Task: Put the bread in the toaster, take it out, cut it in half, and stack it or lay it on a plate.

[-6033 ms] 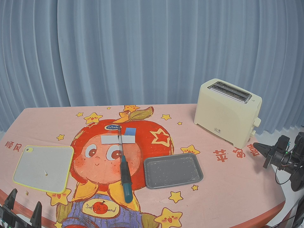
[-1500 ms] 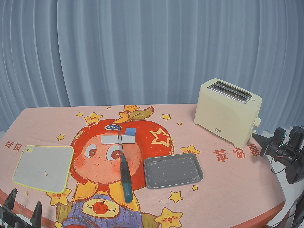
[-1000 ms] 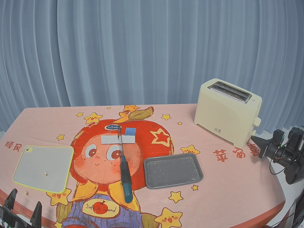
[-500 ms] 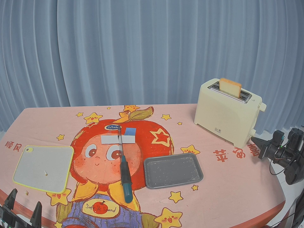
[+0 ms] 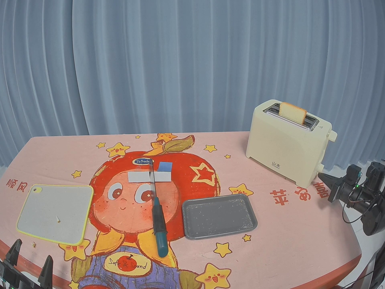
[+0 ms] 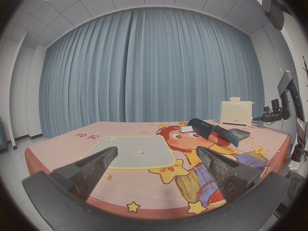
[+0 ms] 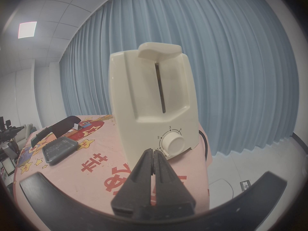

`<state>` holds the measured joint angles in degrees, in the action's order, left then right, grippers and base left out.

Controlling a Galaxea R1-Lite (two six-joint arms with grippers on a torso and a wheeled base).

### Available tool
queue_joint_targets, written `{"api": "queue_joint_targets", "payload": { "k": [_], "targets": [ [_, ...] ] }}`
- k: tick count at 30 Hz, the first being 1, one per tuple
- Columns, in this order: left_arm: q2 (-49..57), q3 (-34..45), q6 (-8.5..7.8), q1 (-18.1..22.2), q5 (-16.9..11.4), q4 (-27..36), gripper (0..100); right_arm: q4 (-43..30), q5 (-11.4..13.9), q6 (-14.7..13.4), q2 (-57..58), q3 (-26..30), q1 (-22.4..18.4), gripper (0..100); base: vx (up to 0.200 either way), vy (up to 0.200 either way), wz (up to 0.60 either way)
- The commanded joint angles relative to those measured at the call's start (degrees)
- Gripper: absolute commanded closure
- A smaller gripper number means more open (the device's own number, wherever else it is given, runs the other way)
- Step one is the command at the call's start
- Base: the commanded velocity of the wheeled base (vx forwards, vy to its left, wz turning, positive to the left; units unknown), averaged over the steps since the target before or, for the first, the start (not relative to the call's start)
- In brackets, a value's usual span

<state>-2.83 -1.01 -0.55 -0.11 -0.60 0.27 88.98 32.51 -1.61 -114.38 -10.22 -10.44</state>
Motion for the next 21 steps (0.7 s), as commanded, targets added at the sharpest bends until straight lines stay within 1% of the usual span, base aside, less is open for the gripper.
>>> {"api": "queue_joint_targets", "payload": {
  "k": [1, 5, 8, 10, 14, 18, 21],
  "targets": [
    [-0.1, 0.9, 0.02, 0.0, 0.0, 0.0, 0, 0.6, 0.2, 0.1, 2.7, 0.6, 0.1, 100, 0.000, 0.000, 0.00],
    [-0.1, 0.9, 0.02, 0.0, 0.0, 0.0, 0, 0.5, 0.3, 0.0, 6.5, 1.4, 0.2, 100, 0.000, 0.000, 0.00],
    [-0.1, 0.9, 0.02, 0.0, 0.0, 0.0, 0, 0.5, 0.3, 0.0, 8.8, 2.0, 1.3, 100, 0.000, 0.000, 0.00],
    [-0.1, 0.9, 0.02, 0.0, 0.0, 0.0, 0, 0.5, 0.3, 0.0, 9.0, 2.1, 1.4, 100, 0.000, 0.000, 0.00],
    [-0.1, 0.9, 0.02, 0.0, 0.0, 0.0, 0, 0.5, 0.3, -0.1, 13.4, 2.3, 3.1, 100, 0.000, 0.000, 0.00],
    [-0.1, 0.9, 0.02, 0.0, 0.0, 0.0, 0, 0.5, 0.3, -0.3, 16.6, 1.9, 3.7, 100, 0.000, 0.000, 0.00],
    [-0.1, 0.9, 0.02, 0.0, 0.0, 0.0, 0, 0.4, 0.3, -0.4, 19.0, 2.0, 5.2, 100, 0.000, 0.000, 0.00]
  ]
}}
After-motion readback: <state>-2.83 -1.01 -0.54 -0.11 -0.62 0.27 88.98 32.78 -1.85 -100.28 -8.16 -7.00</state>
